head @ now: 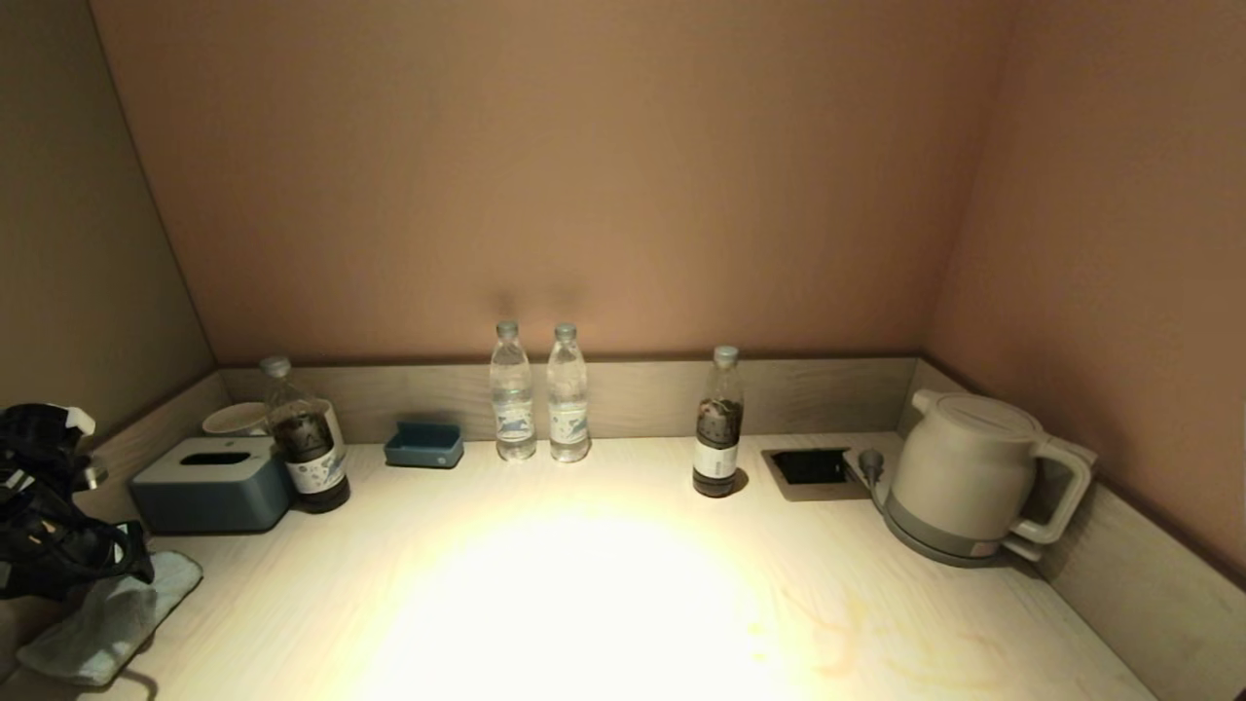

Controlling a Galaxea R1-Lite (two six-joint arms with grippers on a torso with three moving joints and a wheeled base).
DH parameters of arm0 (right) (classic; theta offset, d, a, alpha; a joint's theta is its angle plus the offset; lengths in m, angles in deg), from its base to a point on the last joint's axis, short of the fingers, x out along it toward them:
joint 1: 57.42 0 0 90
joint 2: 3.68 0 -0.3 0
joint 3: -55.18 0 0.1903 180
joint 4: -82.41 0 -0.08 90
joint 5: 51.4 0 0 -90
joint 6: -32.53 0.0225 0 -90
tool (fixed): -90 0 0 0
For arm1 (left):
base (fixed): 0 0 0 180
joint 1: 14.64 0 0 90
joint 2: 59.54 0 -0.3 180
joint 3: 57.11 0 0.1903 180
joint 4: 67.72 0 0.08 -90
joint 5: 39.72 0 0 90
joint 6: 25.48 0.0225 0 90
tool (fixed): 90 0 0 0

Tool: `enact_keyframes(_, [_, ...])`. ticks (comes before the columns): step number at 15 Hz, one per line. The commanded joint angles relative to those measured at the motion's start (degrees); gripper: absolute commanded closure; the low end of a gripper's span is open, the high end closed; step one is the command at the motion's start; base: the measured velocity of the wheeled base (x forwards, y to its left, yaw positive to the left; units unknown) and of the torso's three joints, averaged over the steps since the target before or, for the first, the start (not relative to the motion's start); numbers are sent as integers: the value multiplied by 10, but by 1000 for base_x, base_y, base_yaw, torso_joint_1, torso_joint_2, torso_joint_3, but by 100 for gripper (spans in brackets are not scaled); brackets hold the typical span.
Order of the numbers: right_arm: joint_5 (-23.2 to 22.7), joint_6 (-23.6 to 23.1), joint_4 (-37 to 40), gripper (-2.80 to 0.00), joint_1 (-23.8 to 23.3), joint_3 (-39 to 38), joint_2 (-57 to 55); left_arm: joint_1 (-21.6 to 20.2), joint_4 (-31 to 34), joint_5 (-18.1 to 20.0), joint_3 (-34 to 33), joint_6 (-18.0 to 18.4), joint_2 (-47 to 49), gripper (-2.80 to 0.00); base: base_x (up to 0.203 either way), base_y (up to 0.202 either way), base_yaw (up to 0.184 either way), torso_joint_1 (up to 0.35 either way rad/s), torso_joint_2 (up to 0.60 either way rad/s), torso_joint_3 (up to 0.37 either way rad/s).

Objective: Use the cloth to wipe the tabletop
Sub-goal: Pick up the tablecloth

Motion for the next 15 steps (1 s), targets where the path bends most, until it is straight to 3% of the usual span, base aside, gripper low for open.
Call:
enact_keyframes(1, [0, 0, -1, 0, 0, 0, -1, -2, -3, 0, 6, 0, 36, -280, 0, 0, 0, 0, 0, 0])
enact_keyframes(8, [0, 0, 0, 0, 0, 0, -1, -2, -17, 17, 8, -1, 59, -280, 0, 0, 0, 0, 0, 0])
enact_keyframes(9, [0, 0, 0, 0, 0, 0, -1, -2, -17, 17, 5, -1, 60, 0, 0, 0, 0, 0, 0, 0])
enact_keyframes(15, [0, 0, 0, 0, 0, 0, -1, -2, -29, 19, -8, -5, 53, 0, 0, 0, 0, 0, 0, 0])
